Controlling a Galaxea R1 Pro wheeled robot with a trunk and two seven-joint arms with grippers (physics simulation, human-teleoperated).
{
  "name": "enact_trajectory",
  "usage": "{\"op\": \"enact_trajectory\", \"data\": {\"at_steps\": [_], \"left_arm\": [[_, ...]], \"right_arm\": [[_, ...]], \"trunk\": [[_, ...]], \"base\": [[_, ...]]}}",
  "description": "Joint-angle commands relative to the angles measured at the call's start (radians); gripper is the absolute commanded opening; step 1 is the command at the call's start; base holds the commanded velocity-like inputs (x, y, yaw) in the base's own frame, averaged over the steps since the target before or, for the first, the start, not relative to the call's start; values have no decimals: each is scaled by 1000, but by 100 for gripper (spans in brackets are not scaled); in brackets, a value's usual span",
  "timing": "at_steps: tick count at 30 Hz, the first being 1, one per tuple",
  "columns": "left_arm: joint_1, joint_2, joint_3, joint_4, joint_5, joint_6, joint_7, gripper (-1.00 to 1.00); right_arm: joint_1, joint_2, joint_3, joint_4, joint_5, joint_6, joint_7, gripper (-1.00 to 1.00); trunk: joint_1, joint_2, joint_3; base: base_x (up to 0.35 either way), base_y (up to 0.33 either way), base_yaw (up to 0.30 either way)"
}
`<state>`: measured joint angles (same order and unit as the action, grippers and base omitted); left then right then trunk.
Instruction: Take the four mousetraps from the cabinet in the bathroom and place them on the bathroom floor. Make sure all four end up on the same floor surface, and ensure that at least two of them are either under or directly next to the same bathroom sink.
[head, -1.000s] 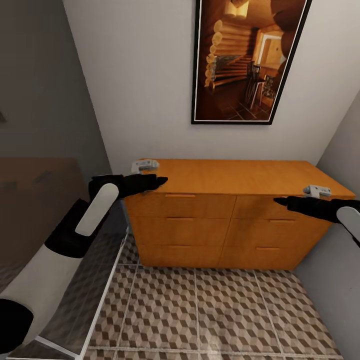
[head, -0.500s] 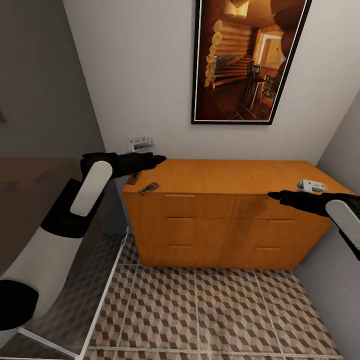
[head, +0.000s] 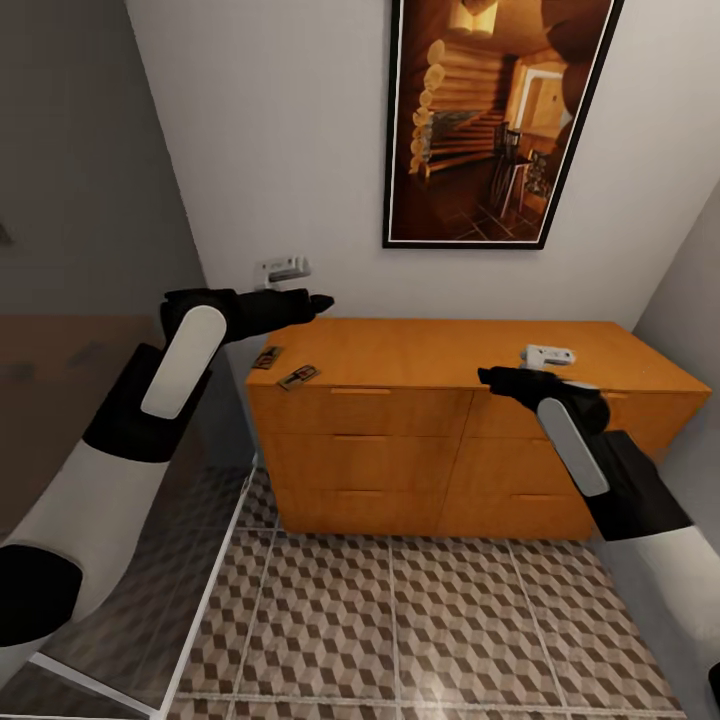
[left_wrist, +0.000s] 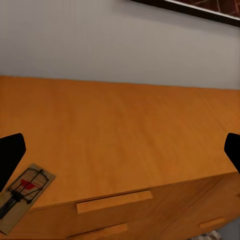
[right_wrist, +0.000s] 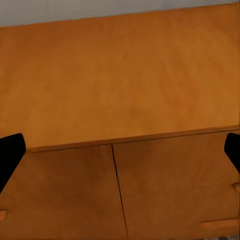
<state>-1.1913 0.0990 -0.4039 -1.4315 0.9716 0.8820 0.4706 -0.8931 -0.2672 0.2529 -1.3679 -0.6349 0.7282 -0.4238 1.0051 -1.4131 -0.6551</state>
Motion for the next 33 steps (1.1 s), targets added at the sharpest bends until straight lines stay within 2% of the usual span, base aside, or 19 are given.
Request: {"op": "enact_trajectory", "data": {"at_steps": [1,4,8,9,12,17,22,33], "left_arm": [[-1,3,-2,-1,11,1,11,100],[1,13,-5,-3,12,2,10,100],[2,28,-8,-5,13,7,10,100],[3,39,-10,-5,13,15,10,100],[3,62,-14,-6,13,57,11,100],[3,82,-14,-8,13,108,12,100],[1,89,-14,-7,13,120,11,100],[0,93,-20,-7,16,134,10,100]], "right_arm": [[0,13,2,-1,13,1,-11,100],[2,45,1,-1,60,-1,-11,100],[3,58,0,0,76,-1,-11,100],[4,61,0,1,79,-1,-11,100],[5,65,0,2,82,1,-10,100],[5,68,1,4,81,1,-9,100],[5,69,2,4,81,1,-9,100],[5,69,3,4,80,3,-9,100]], "trunk": [[0,-1,-1],[0,-1,-1],[0,-1,-1],[0,-1,-1],[0,-1,-1],[0,-1,-1],[0,-1,-1],[0,-1,-1]], "base": [[0,0,0],[0,0,0],[0,0,0],[0,0,0],[0,0,0],[0,0,0],[101,-31,0],[265,-37,0]]}}
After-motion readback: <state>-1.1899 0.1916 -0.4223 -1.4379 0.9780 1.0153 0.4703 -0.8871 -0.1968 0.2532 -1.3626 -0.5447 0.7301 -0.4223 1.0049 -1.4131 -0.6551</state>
